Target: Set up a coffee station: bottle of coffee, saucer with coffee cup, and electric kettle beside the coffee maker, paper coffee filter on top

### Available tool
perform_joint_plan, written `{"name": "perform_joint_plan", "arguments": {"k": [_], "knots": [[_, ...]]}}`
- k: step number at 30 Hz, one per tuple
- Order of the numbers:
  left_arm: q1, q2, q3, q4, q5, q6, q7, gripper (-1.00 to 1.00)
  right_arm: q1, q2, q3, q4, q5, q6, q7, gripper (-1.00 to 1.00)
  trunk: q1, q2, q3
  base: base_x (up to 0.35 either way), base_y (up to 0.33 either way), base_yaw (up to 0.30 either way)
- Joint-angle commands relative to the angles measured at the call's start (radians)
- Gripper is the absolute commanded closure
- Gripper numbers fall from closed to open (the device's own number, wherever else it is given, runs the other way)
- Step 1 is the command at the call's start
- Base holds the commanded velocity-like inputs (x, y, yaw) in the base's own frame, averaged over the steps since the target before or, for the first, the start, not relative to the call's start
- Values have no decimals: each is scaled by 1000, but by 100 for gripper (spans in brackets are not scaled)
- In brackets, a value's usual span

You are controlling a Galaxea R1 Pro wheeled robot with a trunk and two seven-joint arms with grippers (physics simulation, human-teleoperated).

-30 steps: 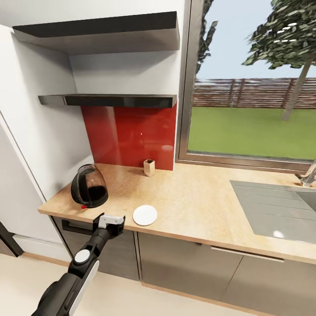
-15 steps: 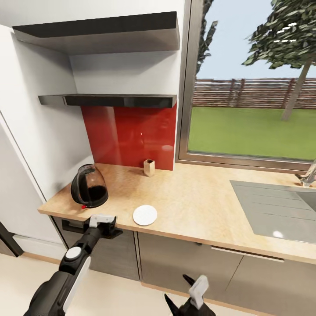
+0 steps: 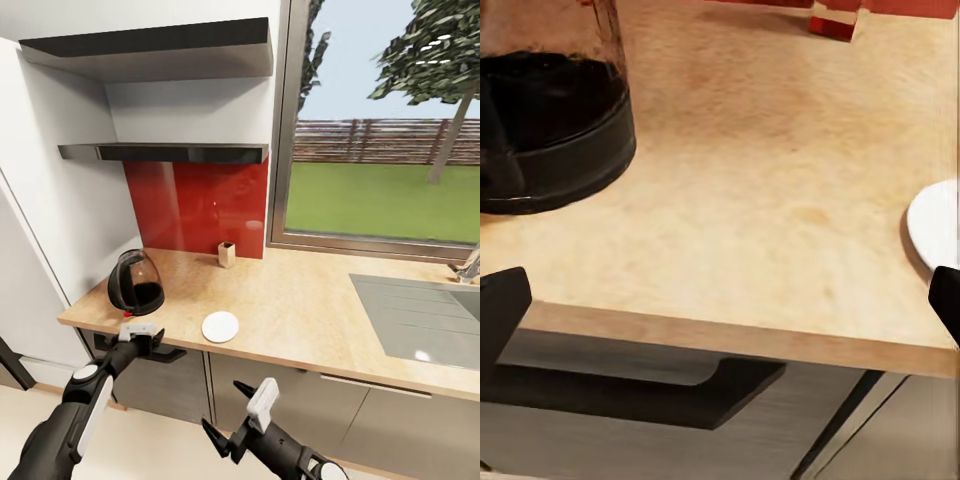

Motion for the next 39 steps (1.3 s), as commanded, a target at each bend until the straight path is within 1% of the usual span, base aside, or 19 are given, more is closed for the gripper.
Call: {"name": "perform_joint_plan", "arguments": {"k": [1, 3, 4, 6, 8, 10, 14, 18, 20, 22, 23, 24, 26, 27, 29, 31, 32, 36, 39], "knots": [[-4, 0, 1, -1, 6, 16, -4, -100, -1, 9, -3, -1, -20, 6, 2, -100, 1, -2, -2, 0, 0, 0], [-11, -1, 1, -2, 6, 49, -5, -100, -4, 40, -39, -9, -79, 51, -13, -100, 1, -2, -2, 0, 0, 0], [-14, -1, 1, -2, 6, 65, -6, -100, -15, 59, -91, -16, -107, 100, -43, -100, 1, -2, -2, 0, 0, 0], [-16, -1, 1, -2, 7, 73, -6, -100, -44, 72, -140, -18, -121, 151, -87, -100, 1, -2, -2, 0, 0, 0], [-18, -3, 1, -3, 9, 78, -7, -100, -111, 80, -179, -18, -132, 209, -165, -100, 1, -2, -2, 0, 0, 0], [-34, -8, -3, -3, 11, 82, -9, -100, -189, 87, -196, -17, -137, 252, -263, -100, 1, -2, -2, 0, 0, 0], [-75, -13, -28, -3, 14, 104, -20, -100, -348, 96, -206, -14, -141, 335, -466, -100, 1, -2, -2, 0, 0, 0], [-137, -15, -55, 0, 16, 201, -24, -100, -492, 124, -209, 3, -141, 477, -625, -100, 1, -2, -2, 0, 0, 0], [-163, -15, -61, 0, 29, 259, -31, -100, -544, 138, -227, 4, -154, 570, -698, -100, 1, -2, -2, 0, 0, 0], [-188, -15, -64, 0, 64, 309, -54, -100, -567, 144, -263, 8, -209, 640, -750, -100, 1, -2, -2, 0, 0, 0], [-196, -14, -64, 0, 76, 321, -61, -100, -571, 145, -273, 11, -229, 652, -761, -100, 1, -2, -2, 0, 0, 0], [-212, -12, -64, 1, 101, 346, -76, -100, -575, 146, -295, 22, -277, 670, -786, -100, 1, -2, -2, 0, 0, 0], [-243, -8, -63, 1, 150, 414, -94, -100, -580, 147, -349, 63, -391, 689, -856, -100, 1, -2, -2, 0, 0, 0], [-257, -5, -61, 2, 180, 477, -101, -100, -582, 147, -378, 89, -479, 695, -922, -100, 1, -2, -2, 0, 0, 0], [-266, -4, -59, 2, 208, 551, -105, -100, -583, 147, -395, 110, -597, 699, -992, -100, 1, -2, -2, 0, 0, 0], [-270, -3, -55, 4, 224, 601, -107, -100, -583, 144, -402, 148, -718, 704, -1030, -100, 1, -2, -2, 0, 0, 0], [-271, -2, -44, 6, 232, 608, -107, -100, -582, 143, -403, 175, -741, 716, -1034, -100, 1, -2, -2, 0, 0, 0], [-262, -3, -13, 4, 271, 633, -108, -100, -582, 145, -400, 212, -768, 768, -1035, -100, 1, -2, -2, 0, 0, 0], [-256, -8, -14, 1, 290, 639, -108, -100, -582, 144, -394, 218, -815, 779, -1031, -100, 1, -2, -2, 0, 0, 0]]}}
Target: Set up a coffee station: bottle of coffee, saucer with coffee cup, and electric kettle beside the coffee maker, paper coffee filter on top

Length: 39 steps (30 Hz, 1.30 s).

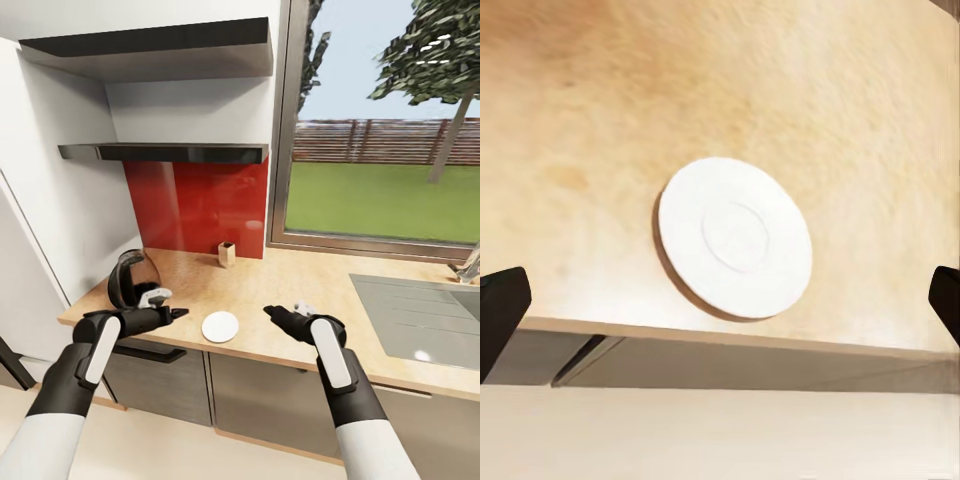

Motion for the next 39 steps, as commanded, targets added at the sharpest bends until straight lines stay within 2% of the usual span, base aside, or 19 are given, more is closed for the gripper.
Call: {"name": "perform_joint_plan", "arguments": {"k": [1, 4, 8, 14, 19, 31, 34, 37, 38, 39], "knots": [[0, -1, 1, -1, -5, 5, -10, -100, -1, -1, 1, 0, -31, 3, -10, -100, 1, -2, -2, 0, 0, 0], [1, -2, 1, -3, 0, 6, -11, -100, -1, -1, 3, 0, -68, 5, -9, -100, 1, -2, -2, 0, 0, 0], [1, -4, 1, -2, 2, 6, -12, -100, -1, -2, 7, 1, -79, 6, -8, -100, 1, -2, -2, 20, 0, 0], [1, -7, 1, 2, 2, 6, -13, -100, 0, -3, 68, 1, -83, 6, -9, -100, 1, -2, -2, 263, 0, 0], [3, -7, 1, 5, 1, 6, -13, -100, 0, -3, 98, 0, -84, 6, -8, -100, 1, -2, -2, 331, 0, 0], [21, -14, 1, 10, -1, 6, -13, -100, 1, -1, 105, 16, -84, 6, -3, -100, 1, -2, -2, 301, 0, -119], [50, -16, 1, 10, -1, 7, -14, -100, 2, 0, 106, 56, -85, 6, 63, -100, 1, -2, -2, 65, 0, -12], [78, -14, 0, 10, 0, 8, -23, -100, 2, 0, 109, 131, -85, 13, 200, -100, 1, -2, -2, 17, 0, -3], [97, -11, 0, 10, -1, 8, -43, -100, 2, 1, 139, 176, -84, 23, 277, -100, 1, -2, -2, 4, 0, -1], [106, -9, 1, 10, -1, 8, -56, -100, 2, 1, 163, 189, -84, 25, 299, -100, 1, -2, -2, 3, 0, -1]]}}
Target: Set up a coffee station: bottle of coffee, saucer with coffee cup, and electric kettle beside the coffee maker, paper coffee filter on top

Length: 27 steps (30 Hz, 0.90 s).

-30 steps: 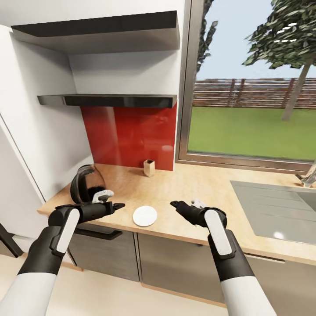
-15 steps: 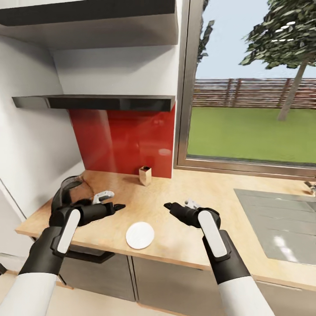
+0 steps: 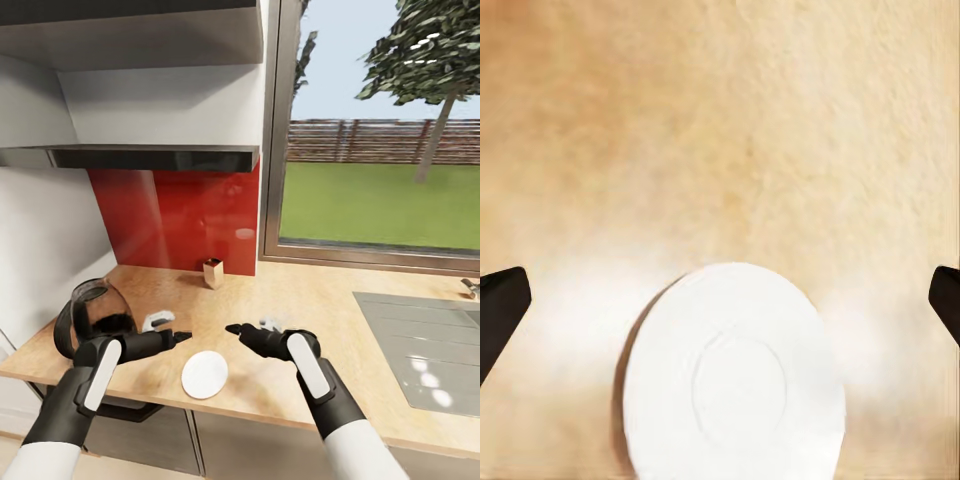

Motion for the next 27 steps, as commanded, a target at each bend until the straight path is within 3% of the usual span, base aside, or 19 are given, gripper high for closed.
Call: {"name": "perform_joint_plan", "arguments": {"k": [1, 4, 8, 10, 11, 12, 23, 27], "knots": [[8, 2, 3, 0, -7, 5, -21, -100, -1, 0, 25, 8, -9, 4, 5, -100, 1, -2, -2, 2, 0, 0], [31, 8, 7, -2, -7, 6, -56, -100, -1, 0, 72, 18, -10, 6, 28, -100, 1, -2, -2, 0, 0, 0], [36, 18, 8, -1, -7, 17, -91, -100, -1, 1, 79, 16, -10, 6, 32, -100, 1, -2, -2, 0, 0, 0], [47, 45, 7, 0, -7, 19, -141, -100, -1, 0, 80, 16, -10, 7, 32, -100, 1, -2, -2, 0, 0, 0], [65, 77, 7, 3, -7, 20, -225, -100, -1, 1, 80, 16, -10, 7, 32, -100, 1, -2, -2, 0, 0, 0], [67, 81, 6, 8, -7, 20, -239, -100, -1, 1, 80, 17, -10, 7, 32, -100, 1, -2, -2, 0, 0, 0], [85, 92, -2, 67, -8, 22, -265, -100, -1, 1, 78, 26, -12, 7, 31, -100, 1, -2, -2, 0, 0, 0], [92, 89, -8, 92, -8, 24, -266, -100, -1, 1, 77, 99, -13, 7, 32, -100, 1, -2, -2, 0, 0, 0]]}}
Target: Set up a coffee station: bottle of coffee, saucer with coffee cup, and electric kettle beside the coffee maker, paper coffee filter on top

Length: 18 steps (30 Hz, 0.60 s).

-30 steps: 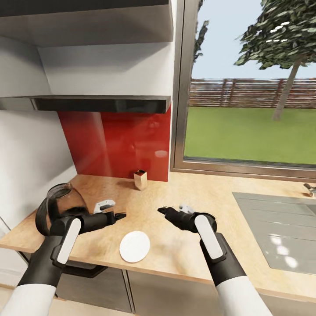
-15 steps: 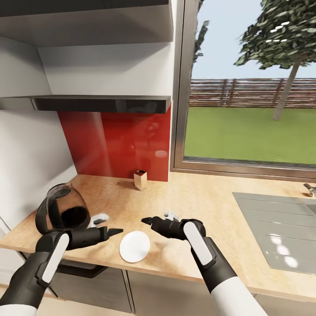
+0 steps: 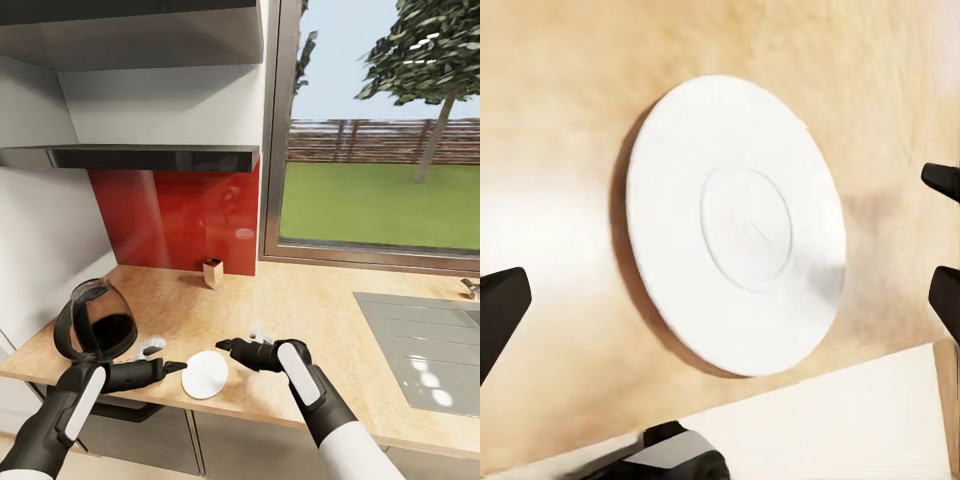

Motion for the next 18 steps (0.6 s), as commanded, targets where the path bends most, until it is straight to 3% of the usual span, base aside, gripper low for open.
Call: {"name": "perform_joint_plan", "arguments": {"k": [1, 18], "knots": [[1, 0, 1, 2, -3, 5, -6, -100, -1, 0, 1, 3, -11, 2, -10, -100, 1, -2, -2, 0, 0, 0], [3, -3, -25, 6, -3, 4, -7, -100, -1, 0, 4, 14, -9, 2, -13, -100, 1, -2, -2, 0, 0, 0]]}}
